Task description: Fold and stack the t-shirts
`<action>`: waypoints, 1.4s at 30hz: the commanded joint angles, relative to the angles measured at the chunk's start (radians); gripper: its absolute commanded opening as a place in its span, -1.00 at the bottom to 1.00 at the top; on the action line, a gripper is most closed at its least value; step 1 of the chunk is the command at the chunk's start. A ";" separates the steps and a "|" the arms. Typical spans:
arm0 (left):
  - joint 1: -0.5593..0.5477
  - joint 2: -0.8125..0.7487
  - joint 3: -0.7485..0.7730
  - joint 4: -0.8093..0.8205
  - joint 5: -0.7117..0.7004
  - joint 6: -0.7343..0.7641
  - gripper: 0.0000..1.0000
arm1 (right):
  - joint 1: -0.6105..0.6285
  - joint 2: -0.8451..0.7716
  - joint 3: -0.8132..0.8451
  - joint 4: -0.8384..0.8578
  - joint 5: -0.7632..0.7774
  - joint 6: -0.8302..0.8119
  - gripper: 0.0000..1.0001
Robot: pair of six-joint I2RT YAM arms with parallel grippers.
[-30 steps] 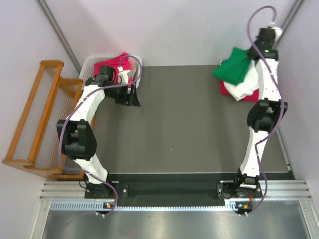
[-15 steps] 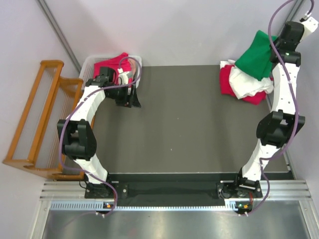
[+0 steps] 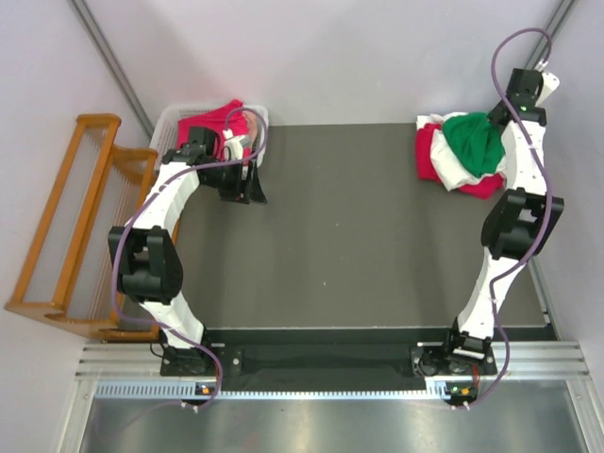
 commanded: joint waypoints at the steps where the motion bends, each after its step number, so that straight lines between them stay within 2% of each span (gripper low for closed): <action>1: 0.006 -0.020 0.018 0.018 0.044 -0.009 0.44 | 0.062 0.039 0.061 -0.086 -0.004 -0.016 -1.00; 3: 0.006 -0.025 0.018 0.014 0.043 0.002 0.44 | 0.082 0.052 0.076 -0.122 0.033 -0.031 -0.65; 4: 0.006 -0.026 0.017 0.011 0.041 0.003 0.44 | 0.088 0.064 0.087 -0.129 0.053 -0.046 -0.21; 6: 0.006 -0.037 0.012 0.008 0.037 0.011 0.44 | 0.099 0.062 0.091 -0.139 0.094 -0.059 0.06; 7: 0.006 -0.040 0.011 0.009 0.034 0.014 0.44 | 0.101 0.058 0.091 -0.145 0.135 -0.065 0.28; 8: 0.006 -0.043 0.004 0.009 0.029 0.017 0.44 | 0.101 0.055 0.090 -0.148 0.154 -0.063 0.28; 9: 0.006 -0.048 0.001 0.008 0.024 0.022 0.44 | 0.101 0.050 0.090 -0.145 0.169 -0.066 0.18; 10: 0.006 -0.051 -0.003 0.008 0.023 0.026 0.43 | 0.101 0.041 0.090 -0.148 0.204 -0.073 -0.08; 12: 0.007 -0.055 -0.014 0.009 0.020 0.037 0.43 | 0.098 0.030 0.091 -0.145 0.235 -0.074 -0.19; 13: 0.007 -0.058 -0.016 0.008 0.018 0.037 0.43 | 0.096 0.023 0.093 -0.146 0.252 -0.079 -0.17; 15: 0.007 -0.065 -0.022 0.006 0.017 0.043 0.42 | 0.096 0.012 0.093 -0.148 0.286 -0.080 0.13; 16: 0.007 -0.068 -0.023 0.005 0.018 0.045 0.42 | 0.094 0.003 0.093 -0.148 0.294 -0.082 0.38; 24: 0.024 -0.085 -0.045 -0.005 0.009 0.071 0.40 | 0.093 -0.089 0.097 -0.125 0.375 -0.100 0.60; 28: 0.035 -0.083 -0.040 -0.015 0.017 0.080 0.39 | 0.088 -0.128 0.107 -0.151 0.416 -0.088 0.99; 32: 0.049 -0.092 -0.035 -0.020 0.024 0.084 0.38 | 0.076 -0.194 0.038 -0.149 0.443 -0.054 0.99; 35: 0.057 -0.092 -0.034 -0.022 0.033 0.084 0.38 | 0.128 -0.257 -0.022 -0.064 0.348 -0.109 0.99; 36: 0.060 -0.092 -0.031 -0.025 0.037 0.086 0.38 | 0.186 -0.254 -0.010 -0.057 0.303 -0.169 0.99; 38: 0.061 -0.080 -0.019 -0.038 0.038 0.080 0.38 | 0.266 -0.189 0.112 -0.147 0.234 -0.206 0.99; 40: 0.063 -0.065 -0.008 -0.060 0.040 0.077 0.37 | 0.274 -0.071 0.264 -0.246 0.188 -0.169 0.99; 42: 0.063 -0.055 0.017 -0.084 0.032 0.074 0.36 | 0.265 -0.025 0.263 -0.298 0.101 -0.120 0.99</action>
